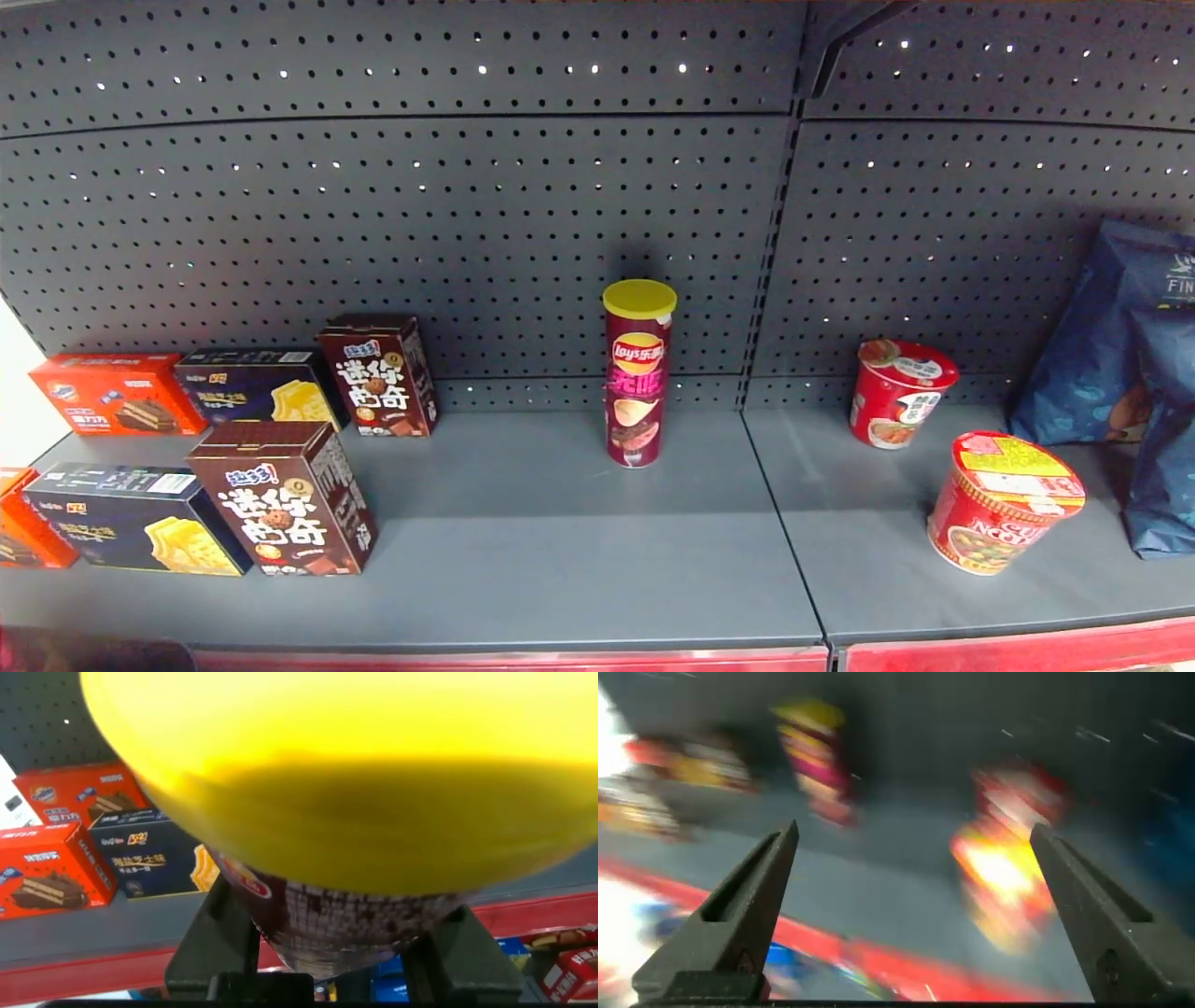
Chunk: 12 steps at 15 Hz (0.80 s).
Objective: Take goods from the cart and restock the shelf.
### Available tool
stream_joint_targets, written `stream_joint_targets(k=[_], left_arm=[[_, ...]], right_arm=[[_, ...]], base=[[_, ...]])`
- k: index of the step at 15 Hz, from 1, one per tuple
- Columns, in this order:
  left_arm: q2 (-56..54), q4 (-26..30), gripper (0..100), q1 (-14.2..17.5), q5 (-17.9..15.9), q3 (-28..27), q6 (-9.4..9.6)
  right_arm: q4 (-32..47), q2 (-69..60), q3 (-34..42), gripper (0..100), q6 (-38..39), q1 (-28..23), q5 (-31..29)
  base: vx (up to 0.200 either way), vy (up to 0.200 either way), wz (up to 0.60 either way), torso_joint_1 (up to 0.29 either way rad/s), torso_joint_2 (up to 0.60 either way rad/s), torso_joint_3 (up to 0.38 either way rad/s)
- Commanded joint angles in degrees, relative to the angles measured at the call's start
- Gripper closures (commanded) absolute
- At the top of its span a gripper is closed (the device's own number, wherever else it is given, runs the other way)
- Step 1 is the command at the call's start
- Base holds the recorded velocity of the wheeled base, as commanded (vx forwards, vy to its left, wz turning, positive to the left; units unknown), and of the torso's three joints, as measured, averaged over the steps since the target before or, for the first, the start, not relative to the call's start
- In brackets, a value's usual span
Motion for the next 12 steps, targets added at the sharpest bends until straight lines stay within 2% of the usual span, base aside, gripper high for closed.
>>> stream_joint_targets(k=[1, 3, 4, 5, 7, 8, 10, 12], left_arm=[[3.24, -0.45, 100, -0.07, -0.1, -1.15, -0.01], [3.59, -0.01, 100, -0.07, -0.1, -1.59, -0.09], [4.2, -0.01, 100, -0.86, -1.07, -1.76, -2.82], [4.2, -0.01, 100, -1.04, -1.07, -1.68, -3.17], [4.2, 0.07, 100, -2.53, -1.07, -1.68, -3.61], [4.29, 0.07, 100, -4.2, -0.98, -1.5, -3.87], [4.73, 0.07, 100, -5.08, -1.07, -1.32, -3.87], [4.82, 0.07, 100, -5.43, -1.07, -1.59, -3.96]], right_arm=[[-4.23, 26.36, -16.17, 0, 0.85, 7.19, 12.52], [-4.41, 28.47, -17.13, 0, -0.38, 7.19, 13.93], [-4.85, 39.19, -21.88, 0, -13.13, 6.04, 20.43], [-5.11, 43.06, -23.37, 0, -15.24, 6.13, 20.52], [-6.25, 48.25, -26.01, 0, -15.94, 6.57, 20.08], [-10.03, 52.03, -26.8, 0, -16.55, 5.95, 20.61], [-16.36, 56.68, -27.06, 0, -16.64, 6.13, 20.96], [-18.12, 60.02, -27.42, 0, -16.64, 6.31, 24.65]], base=[[0.0, 0.0, 0.0, 0.0, 0.0, 0.0], [0.0, 0.0, 0.0, 0.0, 0.0, 0.0], [0.0, 0.0, 0.0, 0.0, 0.0, 0.0], [0.0, 0.0, 0.0, 0.0, 0.0, 0.0], [0.0, 0.0, 0.0, 0.0, 0.0, 0.0], [0.0, 0.0, 0.0, 0.0, 0.0, 0.0], [0.0, 0.0, 0.0, 0.0, 0.0, 0.0], [0.0, 0.0, 0.0, 0.0, 0.0, 0.0]])
